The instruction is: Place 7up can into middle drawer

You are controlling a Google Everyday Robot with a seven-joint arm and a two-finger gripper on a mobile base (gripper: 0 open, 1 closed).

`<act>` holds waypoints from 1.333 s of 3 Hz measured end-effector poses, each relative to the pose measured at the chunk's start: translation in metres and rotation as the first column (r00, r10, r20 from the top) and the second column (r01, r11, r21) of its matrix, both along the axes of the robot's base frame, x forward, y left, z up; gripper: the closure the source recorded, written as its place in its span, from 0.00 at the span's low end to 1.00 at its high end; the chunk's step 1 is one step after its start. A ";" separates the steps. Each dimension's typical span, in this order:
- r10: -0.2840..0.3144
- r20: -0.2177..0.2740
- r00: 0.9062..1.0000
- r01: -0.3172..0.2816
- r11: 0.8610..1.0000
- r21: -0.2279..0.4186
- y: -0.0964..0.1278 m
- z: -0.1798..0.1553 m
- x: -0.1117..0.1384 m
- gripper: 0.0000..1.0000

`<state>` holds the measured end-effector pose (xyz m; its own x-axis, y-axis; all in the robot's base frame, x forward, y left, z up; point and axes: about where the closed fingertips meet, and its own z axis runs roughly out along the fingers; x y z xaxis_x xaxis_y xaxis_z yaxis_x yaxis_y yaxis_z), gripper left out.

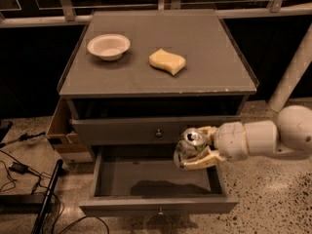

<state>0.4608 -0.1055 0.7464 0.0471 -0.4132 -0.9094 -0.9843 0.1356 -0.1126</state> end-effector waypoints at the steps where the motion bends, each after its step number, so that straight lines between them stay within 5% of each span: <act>1: 0.046 -0.004 0.999 -0.046 0.994 -0.103 0.017 -0.082 -0.003 1.00; 3: 0.067 0.023 0.998 -0.062 0.984 -0.166 0.020 -0.117 0.001 1.00; 4: 0.035 0.059 0.998 -0.024 0.985 -0.171 0.019 -0.145 0.019 1.00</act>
Offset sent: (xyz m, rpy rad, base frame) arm -0.0031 0.0183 -0.0868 -0.1098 0.0018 0.0492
